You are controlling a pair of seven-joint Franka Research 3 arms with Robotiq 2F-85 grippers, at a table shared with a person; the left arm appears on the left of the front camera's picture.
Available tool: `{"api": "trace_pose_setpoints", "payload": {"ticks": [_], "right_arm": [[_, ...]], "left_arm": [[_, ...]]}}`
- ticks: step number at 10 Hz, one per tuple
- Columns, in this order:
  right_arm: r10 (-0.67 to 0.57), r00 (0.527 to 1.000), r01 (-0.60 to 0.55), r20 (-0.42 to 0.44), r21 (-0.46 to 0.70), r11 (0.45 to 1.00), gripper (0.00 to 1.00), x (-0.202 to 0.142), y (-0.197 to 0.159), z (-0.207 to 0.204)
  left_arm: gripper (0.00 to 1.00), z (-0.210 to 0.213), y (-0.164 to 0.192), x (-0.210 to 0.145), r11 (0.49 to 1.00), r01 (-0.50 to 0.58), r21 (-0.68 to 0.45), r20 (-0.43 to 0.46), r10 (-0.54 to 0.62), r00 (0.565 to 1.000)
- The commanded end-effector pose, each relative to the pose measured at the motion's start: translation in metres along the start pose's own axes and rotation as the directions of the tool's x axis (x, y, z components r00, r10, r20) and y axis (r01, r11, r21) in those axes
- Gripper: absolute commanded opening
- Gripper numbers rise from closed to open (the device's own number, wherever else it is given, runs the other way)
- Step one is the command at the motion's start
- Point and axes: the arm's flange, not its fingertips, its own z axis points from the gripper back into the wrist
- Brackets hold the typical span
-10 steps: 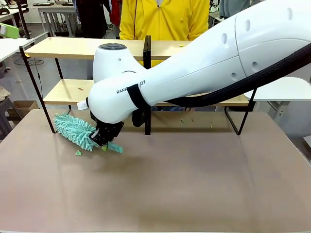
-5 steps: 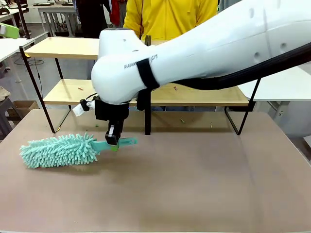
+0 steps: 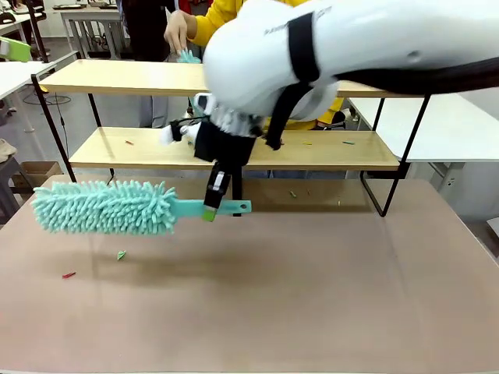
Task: Clean the shelves.
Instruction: Clean a randomly selected level of the Shelf with the Duster.
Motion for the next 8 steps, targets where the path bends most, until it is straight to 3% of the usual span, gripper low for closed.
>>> {"api": "trace_pose_setpoints", "payload": {"ticks": [1,3,5,7,8], "right_arm": [[-0.005,0.996,-0.003,0.095,0.079,0.997,0.0,-0.056,0.015,0.022],[-0.075,0.987,0.048,0.144,0.183,0.982,0.0,-0.108,0.03,0.043],[-0.139,0.979,0.117,0.151,0.145,0.982,0.0,-0.149,0.053,0.045],[-0.152,0.955,0.119,0.256,0.138,0.983,0.0,-0.211,0.101,0.059],[-0.196,0.911,0.161,0.363,0.125,0.979,0.0,-0.247,0.126,0.076]], "left_arm": [[1.0,0.0,-0.001,0.0,1.0,-0.006,0.013,-0.002,0.006,1.0],[1.0,0.0,-0.001,0.0,1.0,-0.006,0.013,-0.002,0.006,1.0],[1.0,0.0,-0.001,0.0,1.0,-0.006,0.013,-0.002,0.006,1.0],[1.0,0.0,-0.001,0.0,1.0,-0.006,0.013,-0.002,0.006,1.0],[1.0,0.0,-0.001,0.0,1.0,-0.006,0.013,-0.002,0.006,1.0]]}}
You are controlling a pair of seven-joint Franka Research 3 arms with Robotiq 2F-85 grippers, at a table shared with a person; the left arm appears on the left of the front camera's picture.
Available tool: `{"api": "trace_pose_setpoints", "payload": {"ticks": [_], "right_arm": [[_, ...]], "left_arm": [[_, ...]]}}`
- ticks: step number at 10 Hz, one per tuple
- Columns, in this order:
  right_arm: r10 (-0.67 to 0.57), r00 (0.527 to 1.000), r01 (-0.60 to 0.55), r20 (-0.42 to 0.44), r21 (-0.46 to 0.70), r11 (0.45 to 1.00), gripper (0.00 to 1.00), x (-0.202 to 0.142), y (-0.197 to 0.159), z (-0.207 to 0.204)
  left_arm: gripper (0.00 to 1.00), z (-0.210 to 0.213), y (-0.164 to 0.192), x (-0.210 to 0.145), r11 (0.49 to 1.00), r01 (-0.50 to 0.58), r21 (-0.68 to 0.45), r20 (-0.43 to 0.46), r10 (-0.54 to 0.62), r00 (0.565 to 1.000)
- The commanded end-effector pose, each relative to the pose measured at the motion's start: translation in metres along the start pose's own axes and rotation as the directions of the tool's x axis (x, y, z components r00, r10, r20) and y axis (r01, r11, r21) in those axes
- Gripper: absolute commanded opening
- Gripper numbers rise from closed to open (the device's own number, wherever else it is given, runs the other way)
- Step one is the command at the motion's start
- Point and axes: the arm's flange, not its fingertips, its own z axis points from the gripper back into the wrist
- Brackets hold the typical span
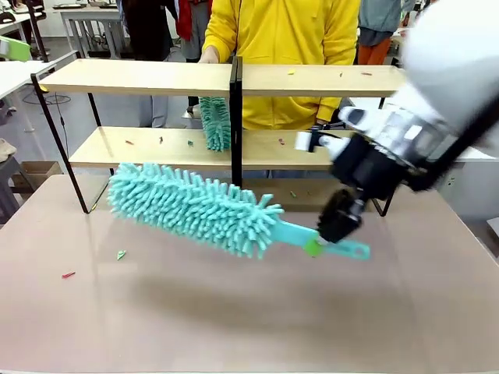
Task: Clean the shelves.
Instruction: Clean a randomly selected level of the Shelf with the Duster.
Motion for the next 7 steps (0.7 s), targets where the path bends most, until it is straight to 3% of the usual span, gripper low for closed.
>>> {"api": "trace_pose_setpoints", "payload": {"ticks": [1,3,5,6,7], "right_arm": [[0.041,0.956,-0.019,0.289,-0.076,0.997,0.0,-0.062,0.055,0.054],[0.107,0.917,-0.017,0.385,-0.23,0.973,0.0,-0.089,0.074,0.095],[0.131,0.883,0.002,0.45,-0.283,0.959,0.0,-0.098,0.069,0.107],[0.063,0.877,0.091,0.477,-0.292,0.952,0.0,-0.095,0.059,0.1],[0.116,0.888,0.002,0.446,-0.255,0.967,0.0,-0.069,0.076,0.151]], "left_arm": [[1.0,0.0,-0.001,0.0,1.0,-0.007,0.013,-0.002,0.007,1.0],[1.0,0.0,-0.001,0.0,1.0,-0.007,0.013,-0.002,0.007,1.0],[1.0,0.0,-0.001,0.0,1.0,-0.007,0.013,-0.002,0.007,1.0],[1.0,0.0,-0.001,0.0,1.0,-0.007,0.013,-0.002,0.007,1.0],[1.0,0.0,-0.001,0.0,1.0,-0.007,0.013,-0.002,0.007,1.0]]}}
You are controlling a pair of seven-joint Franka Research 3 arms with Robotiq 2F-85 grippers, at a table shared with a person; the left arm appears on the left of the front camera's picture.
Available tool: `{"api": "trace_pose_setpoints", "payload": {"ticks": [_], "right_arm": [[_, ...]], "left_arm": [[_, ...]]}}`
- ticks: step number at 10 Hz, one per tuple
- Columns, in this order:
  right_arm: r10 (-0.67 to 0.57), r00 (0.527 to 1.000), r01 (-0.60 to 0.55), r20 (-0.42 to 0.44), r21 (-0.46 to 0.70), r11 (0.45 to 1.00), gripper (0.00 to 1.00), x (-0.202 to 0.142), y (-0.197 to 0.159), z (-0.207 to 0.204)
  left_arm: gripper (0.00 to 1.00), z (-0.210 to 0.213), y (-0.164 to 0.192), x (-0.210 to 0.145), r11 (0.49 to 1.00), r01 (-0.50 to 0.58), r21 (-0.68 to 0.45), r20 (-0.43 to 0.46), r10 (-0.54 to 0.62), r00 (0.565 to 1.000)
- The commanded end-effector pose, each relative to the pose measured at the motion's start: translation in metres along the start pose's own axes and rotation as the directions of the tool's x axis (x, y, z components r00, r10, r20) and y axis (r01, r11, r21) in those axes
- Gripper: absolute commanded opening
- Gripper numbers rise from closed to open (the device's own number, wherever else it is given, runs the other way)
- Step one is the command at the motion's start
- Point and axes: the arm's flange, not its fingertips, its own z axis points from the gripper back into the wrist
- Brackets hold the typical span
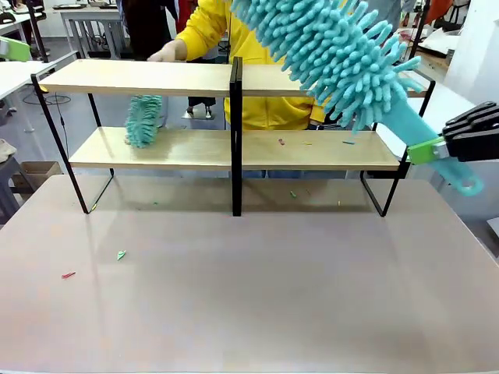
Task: Clean the shelves.
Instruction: Clean a randomly selected level of the Shelf with the Duster.
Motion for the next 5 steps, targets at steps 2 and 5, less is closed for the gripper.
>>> {"api": "trace_pose_setpoints", "payload": {"ticks": [2,5], "right_arm": [[0.012,1.0,-0.012,-0.016,0.038,0.999,0.0,0.0,0.005,-0.005],[-0.036,0.982,0.038,-0.186,0.006,0.999,0.12,0.008,-0.009,-0.062]], "left_arm": [[1.0,0.0,-0.001,0.001,1.0,-0.006,0.014,-0.002,0.006,1.0],[1.0,0.0,-0.001,0.001,1.0,-0.006,0.014,-0.002,0.006,1.0]]}}
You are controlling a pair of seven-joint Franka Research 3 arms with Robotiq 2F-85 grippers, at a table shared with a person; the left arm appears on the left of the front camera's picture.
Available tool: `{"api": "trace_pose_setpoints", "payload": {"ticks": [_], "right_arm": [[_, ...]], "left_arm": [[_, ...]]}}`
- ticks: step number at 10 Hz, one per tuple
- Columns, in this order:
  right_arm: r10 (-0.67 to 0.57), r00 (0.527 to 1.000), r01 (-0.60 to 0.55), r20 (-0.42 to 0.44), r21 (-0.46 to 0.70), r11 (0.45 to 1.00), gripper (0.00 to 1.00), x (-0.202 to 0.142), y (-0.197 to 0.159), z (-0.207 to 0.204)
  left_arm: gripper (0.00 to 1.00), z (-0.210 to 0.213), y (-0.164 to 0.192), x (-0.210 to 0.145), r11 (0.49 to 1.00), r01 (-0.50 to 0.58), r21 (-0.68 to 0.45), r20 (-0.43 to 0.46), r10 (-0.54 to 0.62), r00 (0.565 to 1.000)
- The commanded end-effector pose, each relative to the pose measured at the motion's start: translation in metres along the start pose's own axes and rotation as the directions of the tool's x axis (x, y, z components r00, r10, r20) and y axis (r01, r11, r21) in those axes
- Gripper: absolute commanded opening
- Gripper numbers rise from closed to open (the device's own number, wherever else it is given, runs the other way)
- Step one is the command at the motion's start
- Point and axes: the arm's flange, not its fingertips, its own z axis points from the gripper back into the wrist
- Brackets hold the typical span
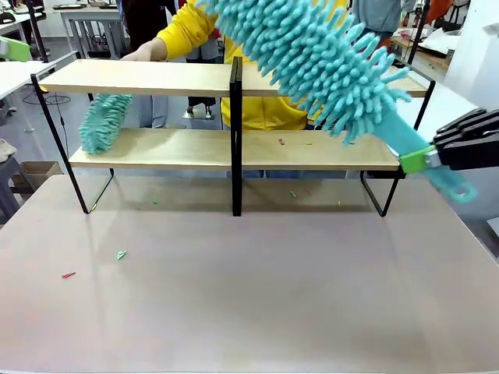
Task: Clean the shelves.
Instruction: Clean a randomly selected level of the Shelf with the Duster.
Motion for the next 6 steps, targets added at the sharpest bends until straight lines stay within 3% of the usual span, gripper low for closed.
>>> {"api": "trace_pose_setpoints", "payload": {"ticks": [1,3,4,5,6], "right_arm": [[-0.044,0.978,0.051,-0.206,0.029,0.998,0.12,0.017,-0.018,-0.069],[-0.073,0.903,0.101,-0.424,0.044,0.994,0.12,0.021,-0.033,-0.136],[-0.079,0.823,0.121,-0.563,0.039,0.992,0.12,0.018,-0.034,-0.164],[-0.066,0.767,0.108,-0.639,0.028,0.994,0.12,0.018,-0.03,-0.165],[-0.079,0.867,0.076,-0.493,-0.026,0.997,0.12,0.031,-0.023,-0.13]], "left_arm": [[1.0,0.0,-0.001,0.001,1.0,-0.005,0.014,-0.002,0.005,1.0],[1.0,0.0,-0.001,0.001,1.0,-0.005,0.014,-0.002,0.005,1.0],[1.0,0.0,-0.001,0.001,1.0,-0.005,0.014,-0.002,0.005,1.0],[1.0,0.0,-0.001,0.001,1.0,-0.005,0.014,-0.002,0.005,1.0],[1.0,0.0,-0.001,0.001,1.0,-0.005,0.014,-0.002,0.005,1.0]]}}
